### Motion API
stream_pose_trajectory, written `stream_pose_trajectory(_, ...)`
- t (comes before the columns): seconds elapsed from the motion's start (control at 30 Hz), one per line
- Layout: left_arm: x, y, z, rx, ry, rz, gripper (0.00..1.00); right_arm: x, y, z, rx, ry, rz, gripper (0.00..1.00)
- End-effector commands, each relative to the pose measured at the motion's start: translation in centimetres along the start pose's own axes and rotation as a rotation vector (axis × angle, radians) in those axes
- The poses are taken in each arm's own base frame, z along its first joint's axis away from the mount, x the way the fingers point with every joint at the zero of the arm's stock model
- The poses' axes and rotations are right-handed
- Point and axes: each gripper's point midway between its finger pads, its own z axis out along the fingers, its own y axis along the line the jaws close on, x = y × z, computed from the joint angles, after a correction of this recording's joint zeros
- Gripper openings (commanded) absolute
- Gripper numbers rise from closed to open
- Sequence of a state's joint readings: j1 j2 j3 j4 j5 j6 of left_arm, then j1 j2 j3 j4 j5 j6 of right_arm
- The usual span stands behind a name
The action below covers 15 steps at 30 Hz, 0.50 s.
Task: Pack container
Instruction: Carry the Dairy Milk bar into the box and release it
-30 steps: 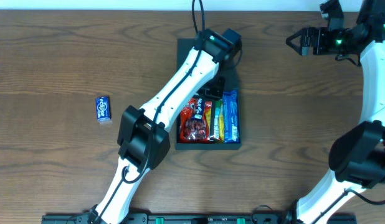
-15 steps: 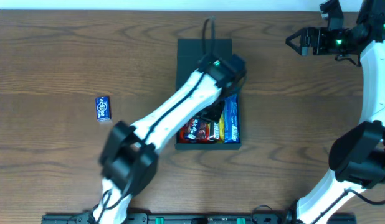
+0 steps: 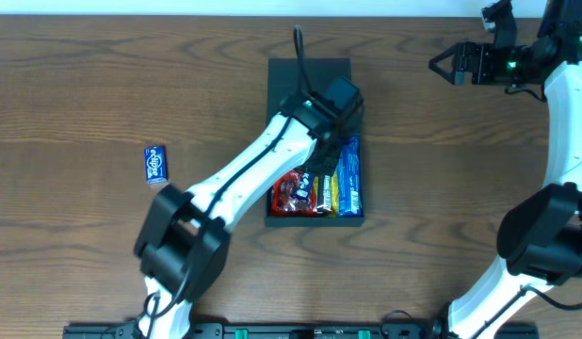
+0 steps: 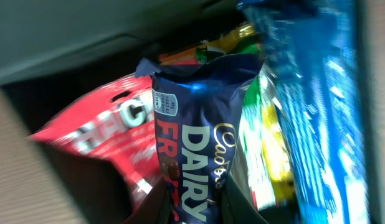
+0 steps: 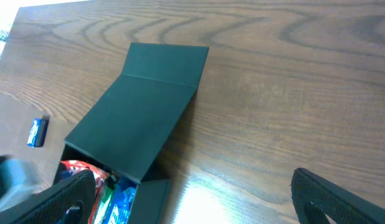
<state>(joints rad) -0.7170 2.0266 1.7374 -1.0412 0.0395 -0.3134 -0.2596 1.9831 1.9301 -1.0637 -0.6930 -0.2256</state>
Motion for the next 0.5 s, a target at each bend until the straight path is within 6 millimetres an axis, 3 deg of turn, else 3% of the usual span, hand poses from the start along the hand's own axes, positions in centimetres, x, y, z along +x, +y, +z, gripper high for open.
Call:
stream_pose_trajectory(0.0,0.78,-0.55,2.42,0.04,0.078,-0.088,0.06,-0.66,1.01,-0.5,-0.021,-0.018,-0.007,0.99)
stream_pose_trajectory(0.1,0.93,-0.6,3.23,0.053,0.102,-0.11,0.06,-0.66,1.01,-0.5,-0.021,-0.018,-0.007,0.99)
stream_pose_trajectory(0.47,0.39,-0.33,3.32,0.041,0.087,-0.284,0.06,-0.72,0.99,-0.5,-0.02,-0.021,-0.012,0.99)
